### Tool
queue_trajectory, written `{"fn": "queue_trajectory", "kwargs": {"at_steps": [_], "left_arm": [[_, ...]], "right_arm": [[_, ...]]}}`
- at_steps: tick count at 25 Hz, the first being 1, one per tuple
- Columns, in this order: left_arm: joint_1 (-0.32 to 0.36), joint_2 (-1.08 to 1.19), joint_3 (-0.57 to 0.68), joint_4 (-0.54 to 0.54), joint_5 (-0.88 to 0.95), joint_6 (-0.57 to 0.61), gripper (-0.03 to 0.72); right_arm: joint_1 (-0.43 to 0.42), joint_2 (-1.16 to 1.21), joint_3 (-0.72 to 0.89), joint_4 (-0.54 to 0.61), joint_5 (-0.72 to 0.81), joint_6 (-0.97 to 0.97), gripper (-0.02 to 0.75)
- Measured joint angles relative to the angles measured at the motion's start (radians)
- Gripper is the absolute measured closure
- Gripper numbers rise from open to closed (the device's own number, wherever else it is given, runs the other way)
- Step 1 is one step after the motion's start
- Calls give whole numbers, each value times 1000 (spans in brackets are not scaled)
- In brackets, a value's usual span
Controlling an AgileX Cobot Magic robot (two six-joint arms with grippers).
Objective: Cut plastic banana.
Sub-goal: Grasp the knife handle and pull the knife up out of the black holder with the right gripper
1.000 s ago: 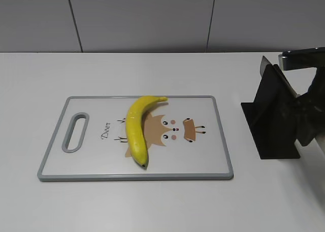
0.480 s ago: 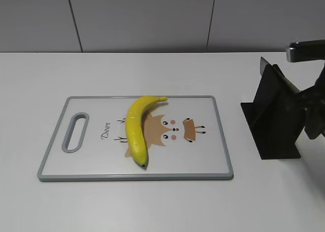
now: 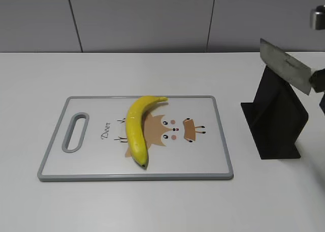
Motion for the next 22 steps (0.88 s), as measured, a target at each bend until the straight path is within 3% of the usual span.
{"fn": "queue_trajectory", "kwargs": {"at_steps": [10,15,22], "left_arm": [[0,85,-28,-10,-81,3,136],[-6,265,-77,-68,-168,93,136],[-138,561,-205,-104,-195,293,136]], "right_arm": [[0,-51,-121,80,52,-212,562],[0,-37,-136,172,34,-431,562],[0,-12,-136,287,16,-729,562]]}}
